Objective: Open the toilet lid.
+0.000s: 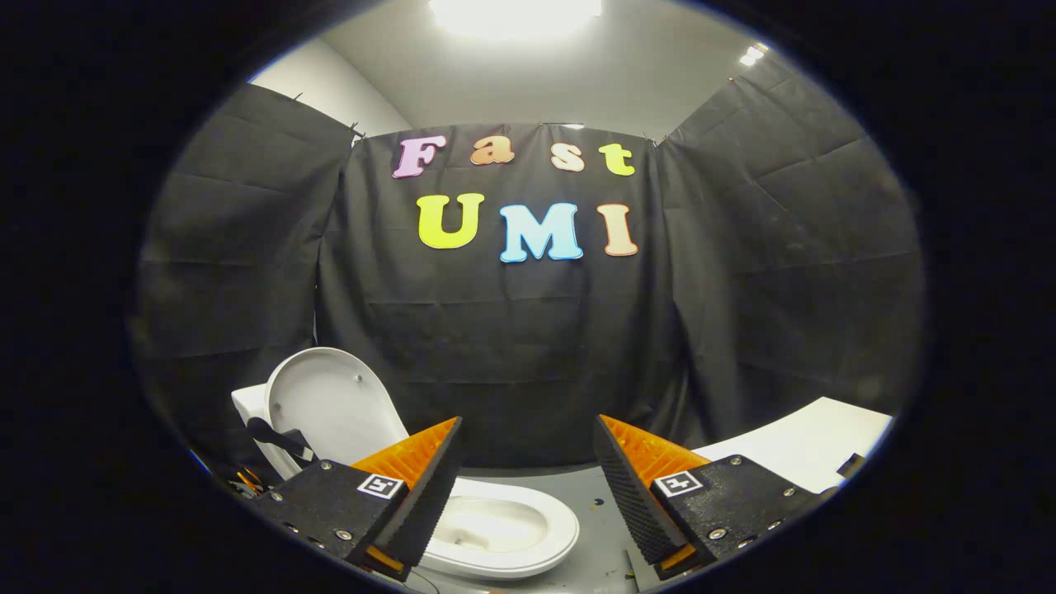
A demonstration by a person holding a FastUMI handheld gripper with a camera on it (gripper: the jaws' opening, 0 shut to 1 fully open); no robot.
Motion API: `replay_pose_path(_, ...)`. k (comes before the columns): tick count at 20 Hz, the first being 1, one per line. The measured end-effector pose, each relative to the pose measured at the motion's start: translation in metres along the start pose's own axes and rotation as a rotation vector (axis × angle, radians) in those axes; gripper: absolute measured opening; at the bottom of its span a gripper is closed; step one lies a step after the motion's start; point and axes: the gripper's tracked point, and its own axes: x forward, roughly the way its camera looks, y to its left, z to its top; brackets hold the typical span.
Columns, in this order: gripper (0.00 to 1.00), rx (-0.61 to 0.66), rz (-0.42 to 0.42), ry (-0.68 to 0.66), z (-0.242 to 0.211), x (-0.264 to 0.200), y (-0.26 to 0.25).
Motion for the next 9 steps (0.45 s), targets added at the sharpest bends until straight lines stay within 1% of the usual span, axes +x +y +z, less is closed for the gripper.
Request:
replay_pose_path(4, 0.95, 0.004, 0.008, -0.009, 0.003, -0.001, -0.02)
replay_pose_path(9, 0.95, 0.018, 0.028, -0.024, 0.009, -0.012, -0.031)
